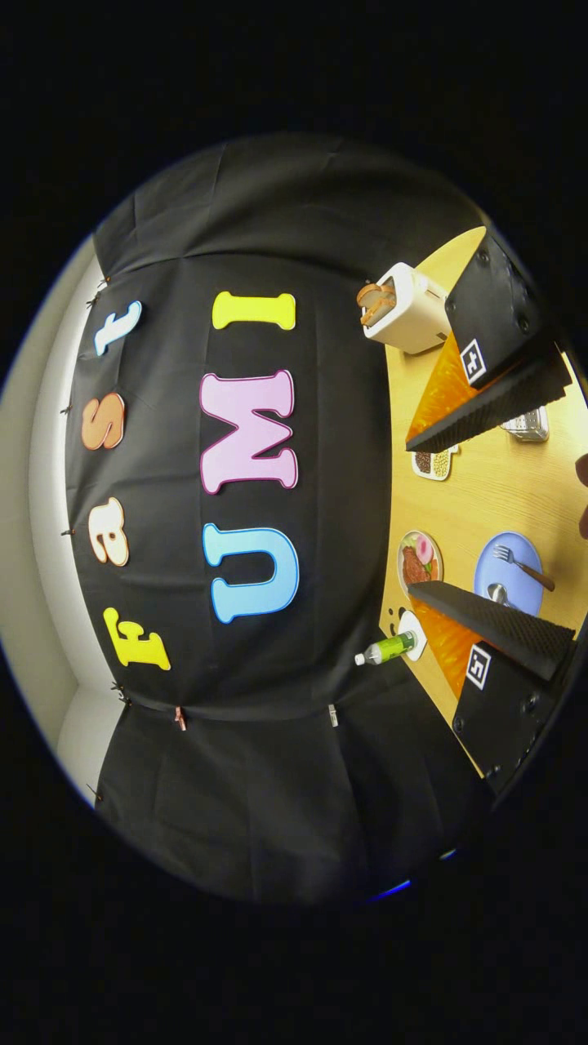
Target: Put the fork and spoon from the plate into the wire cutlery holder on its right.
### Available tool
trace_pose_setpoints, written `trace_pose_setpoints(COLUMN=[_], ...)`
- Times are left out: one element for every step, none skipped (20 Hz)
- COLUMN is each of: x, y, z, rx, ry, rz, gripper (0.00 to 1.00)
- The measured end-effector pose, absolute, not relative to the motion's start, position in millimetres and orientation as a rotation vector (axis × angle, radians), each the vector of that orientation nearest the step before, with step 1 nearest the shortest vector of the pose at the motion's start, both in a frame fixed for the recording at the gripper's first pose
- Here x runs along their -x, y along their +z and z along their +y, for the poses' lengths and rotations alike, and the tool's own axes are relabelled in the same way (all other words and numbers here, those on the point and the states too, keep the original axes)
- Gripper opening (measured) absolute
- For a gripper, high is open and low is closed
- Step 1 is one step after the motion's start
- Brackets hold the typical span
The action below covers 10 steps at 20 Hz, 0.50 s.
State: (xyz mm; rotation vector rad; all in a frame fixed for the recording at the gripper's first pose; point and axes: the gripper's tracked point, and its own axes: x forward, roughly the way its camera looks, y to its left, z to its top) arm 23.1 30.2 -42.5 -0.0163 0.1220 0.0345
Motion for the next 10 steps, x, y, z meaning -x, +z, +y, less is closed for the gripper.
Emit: trace_pose_setpoints(x=[-26,-29,-33,-36,-40,-43,-46,-48,-51,-53], y=[-48,-53,-61,-70,-83,-96,-113,-130,-148,-164], z=[34,38,43,48,56,63,70,77,82,87], rx=[0.023,0.031,0.038,0.039,0.034,0.027,0.021,0.021,0.027,0.035], ry=[0.041,0.048,0.055,0.065,0.081,0.093,0.106,0.114,0.122,0.130], rz=[0.132,0.142,0.158,0.179,0.207,0.242,0.281,0.323,0.366,0.405], gripper=[0.99,0.99,0.99,0.99,0.99,0.99,0.99,0.99,0.99,0.99])
